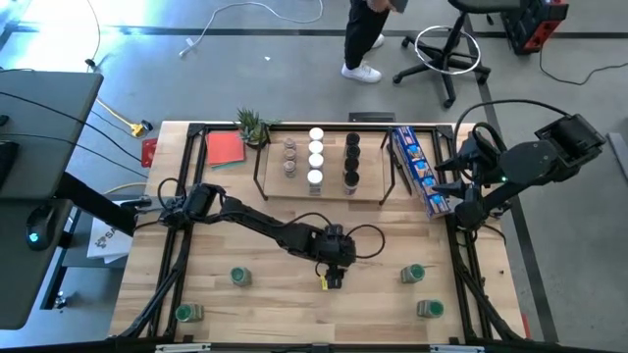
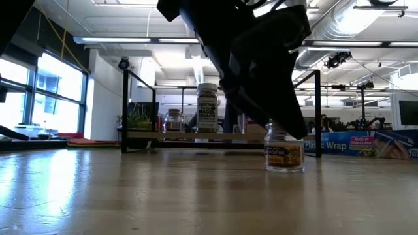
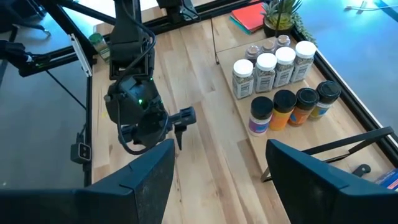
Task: Shelf spices
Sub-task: Put the brown seasoning bottle on the shelf aligned with the other brown seasoning bottles
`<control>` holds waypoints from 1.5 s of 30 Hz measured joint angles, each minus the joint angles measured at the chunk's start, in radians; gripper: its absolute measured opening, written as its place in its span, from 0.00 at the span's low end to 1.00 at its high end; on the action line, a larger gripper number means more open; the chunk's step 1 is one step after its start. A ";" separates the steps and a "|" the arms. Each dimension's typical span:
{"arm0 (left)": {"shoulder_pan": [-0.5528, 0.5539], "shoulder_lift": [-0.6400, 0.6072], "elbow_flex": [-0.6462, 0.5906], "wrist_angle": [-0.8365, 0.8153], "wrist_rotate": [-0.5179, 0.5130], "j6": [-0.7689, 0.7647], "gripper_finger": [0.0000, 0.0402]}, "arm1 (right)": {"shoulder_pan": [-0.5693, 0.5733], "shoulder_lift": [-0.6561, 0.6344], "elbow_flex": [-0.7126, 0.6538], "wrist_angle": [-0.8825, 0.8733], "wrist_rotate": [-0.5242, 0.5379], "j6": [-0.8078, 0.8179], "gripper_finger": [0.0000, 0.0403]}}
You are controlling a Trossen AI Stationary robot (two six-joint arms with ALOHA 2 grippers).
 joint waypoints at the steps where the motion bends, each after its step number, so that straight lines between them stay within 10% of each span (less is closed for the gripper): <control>1: 0.001 0.000 0.000 -0.001 0.007 -0.008 0.67 | 0.000 0.000 0.000 0.000 0.000 -0.001 0.62; 10: 0.001 -0.002 0.000 -0.002 0.017 -0.086 0.42 | 0.000 0.000 0.000 0.000 0.002 -0.002 0.62; 30: 0.003 -0.440 -0.070 -0.638 -0.453 -0.647 0.42 | 0.000 -0.001 0.000 0.012 0.185 -0.046 0.62; 45: 0.287 -0.599 -0.364 -0.364 -0.270 -0.281 0.42 | -0.061 0.003 0.000 0.145 0.290 -0.010 0.62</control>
